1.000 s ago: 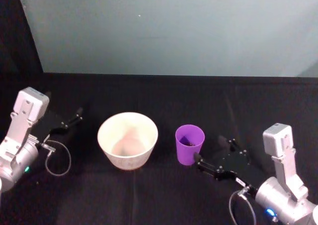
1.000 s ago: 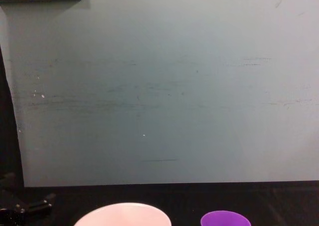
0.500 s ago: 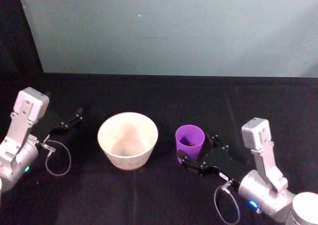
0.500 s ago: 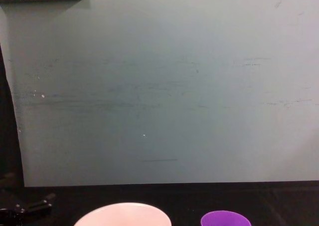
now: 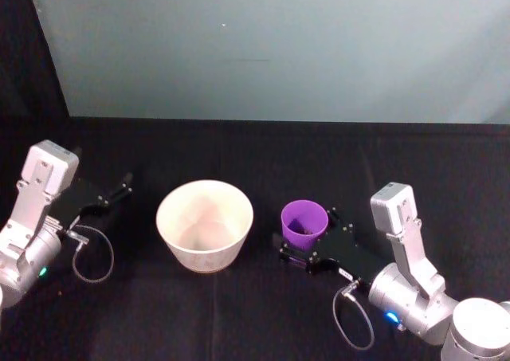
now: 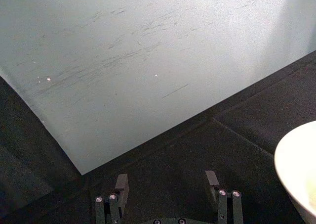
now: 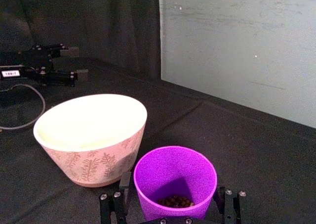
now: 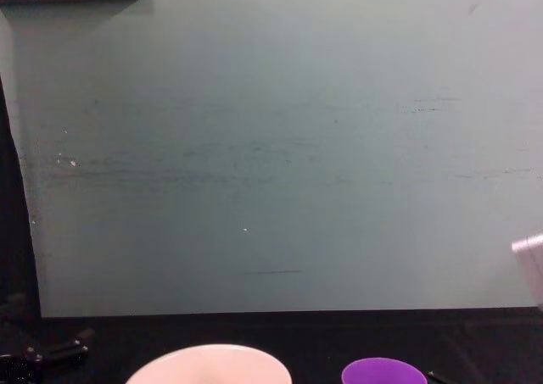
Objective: Pick up the cup and pour the mung beans from the cup into the bowl.
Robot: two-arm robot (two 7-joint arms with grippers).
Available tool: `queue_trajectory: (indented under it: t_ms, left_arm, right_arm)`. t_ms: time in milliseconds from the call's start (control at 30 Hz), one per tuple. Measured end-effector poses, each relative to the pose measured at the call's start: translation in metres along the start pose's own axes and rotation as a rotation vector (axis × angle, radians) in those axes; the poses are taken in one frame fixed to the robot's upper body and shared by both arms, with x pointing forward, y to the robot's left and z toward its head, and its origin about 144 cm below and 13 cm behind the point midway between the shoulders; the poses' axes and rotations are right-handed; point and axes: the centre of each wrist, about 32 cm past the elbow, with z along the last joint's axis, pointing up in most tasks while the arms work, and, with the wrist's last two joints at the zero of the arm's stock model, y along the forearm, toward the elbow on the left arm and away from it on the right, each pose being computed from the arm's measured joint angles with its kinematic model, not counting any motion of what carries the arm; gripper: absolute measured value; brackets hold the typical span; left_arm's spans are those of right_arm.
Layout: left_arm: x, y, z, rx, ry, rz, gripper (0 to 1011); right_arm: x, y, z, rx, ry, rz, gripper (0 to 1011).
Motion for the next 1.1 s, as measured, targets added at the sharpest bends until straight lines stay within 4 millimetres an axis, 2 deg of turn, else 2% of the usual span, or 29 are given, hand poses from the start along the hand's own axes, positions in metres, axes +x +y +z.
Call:
queue_trajectory:
  t_ms: [200, 467, 667, 1100]
  left_arm:
    - [0.0, 0.0, 0.0, 0.0, 0.0, 0.0, 1011]
    - [0.0, 0.0, 0.0, 0.0, 0.0, 0.0, 1011]
    - [0.0, 0.0, 0.0, 0.0, 0.0, 0.0, 1011]
    - [0.0, 0.0, 0.0, 0.0, 0.0, 0.0, 1011]
  right_arm:
    - [0.0, -0.001, -0.001, 0.009, 0.007, -0.003, 982]
    - [0.0, -0.001, -0.003, 0.007, 0.036, 0.0, 778]
    - [0.0, -0.003, 0.002, 0.023, 0.034, 0.001, 746]
    - [0.003, -0.01, 0.032, 0.059, 0.005, -0.004, 726]
